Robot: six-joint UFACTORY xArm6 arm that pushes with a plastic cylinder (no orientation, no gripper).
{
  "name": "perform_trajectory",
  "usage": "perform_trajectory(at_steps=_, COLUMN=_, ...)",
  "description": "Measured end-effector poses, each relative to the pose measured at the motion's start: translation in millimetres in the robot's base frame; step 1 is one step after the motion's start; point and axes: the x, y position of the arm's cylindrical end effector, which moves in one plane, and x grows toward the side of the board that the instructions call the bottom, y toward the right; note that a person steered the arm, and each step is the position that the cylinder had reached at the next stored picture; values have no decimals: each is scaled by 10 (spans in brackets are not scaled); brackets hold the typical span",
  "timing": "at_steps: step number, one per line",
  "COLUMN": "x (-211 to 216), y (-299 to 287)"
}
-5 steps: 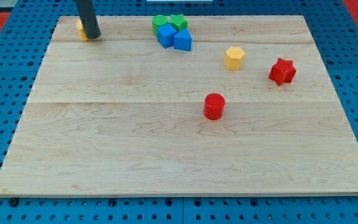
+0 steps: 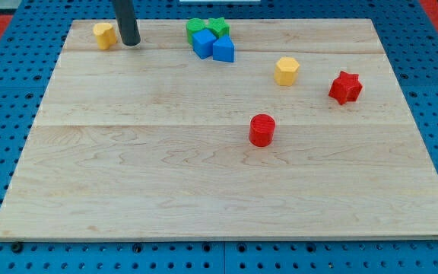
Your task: Move the green circle right a bit
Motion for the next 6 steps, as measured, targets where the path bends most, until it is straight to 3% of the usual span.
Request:
perform_trajectory(at_steps=1, x=0, y=706)
perform_trajectory(at_steps=3, x=-364, y=993)
perform_trajectory(at_steps=5, x=-536, y=328)
perform_trajectory(at_steps=6, x=-596, y=378)
